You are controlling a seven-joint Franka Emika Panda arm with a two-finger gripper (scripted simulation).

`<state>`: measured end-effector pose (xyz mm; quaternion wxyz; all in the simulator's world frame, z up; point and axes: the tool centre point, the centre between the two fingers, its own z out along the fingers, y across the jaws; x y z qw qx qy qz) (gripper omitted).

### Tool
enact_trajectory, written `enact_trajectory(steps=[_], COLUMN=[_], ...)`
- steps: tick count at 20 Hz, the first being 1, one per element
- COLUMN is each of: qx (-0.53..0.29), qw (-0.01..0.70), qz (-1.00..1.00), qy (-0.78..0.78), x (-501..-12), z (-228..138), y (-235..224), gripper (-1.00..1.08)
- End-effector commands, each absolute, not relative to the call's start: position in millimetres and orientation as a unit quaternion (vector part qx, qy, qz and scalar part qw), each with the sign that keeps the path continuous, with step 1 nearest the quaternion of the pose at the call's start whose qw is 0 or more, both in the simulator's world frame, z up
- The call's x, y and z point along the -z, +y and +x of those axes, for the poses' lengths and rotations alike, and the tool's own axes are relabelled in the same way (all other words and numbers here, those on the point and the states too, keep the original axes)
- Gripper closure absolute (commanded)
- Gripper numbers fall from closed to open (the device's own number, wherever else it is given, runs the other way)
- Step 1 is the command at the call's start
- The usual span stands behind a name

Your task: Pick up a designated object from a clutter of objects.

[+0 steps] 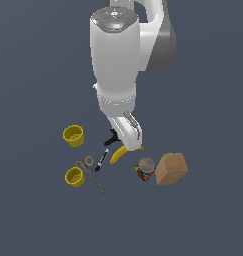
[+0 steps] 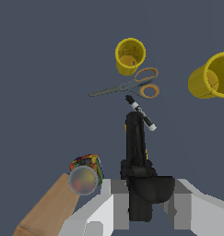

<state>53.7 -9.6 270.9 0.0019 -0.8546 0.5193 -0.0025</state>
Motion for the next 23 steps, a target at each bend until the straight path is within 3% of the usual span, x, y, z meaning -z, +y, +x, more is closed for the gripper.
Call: enact_trajectory(steps=[1, 12, 23], qx=[0.002, 0.001, 0.0], qw=[0.001, 0.0, 0.0], qz=[-0.855, -0.855, -0.855], qy=[0.519, 0.519, 0.519], x=[-297, -377, -398], z=[57, 73, 79], y=[-14, -29, -32], gripper=[1.08, 1.08, 1.08])
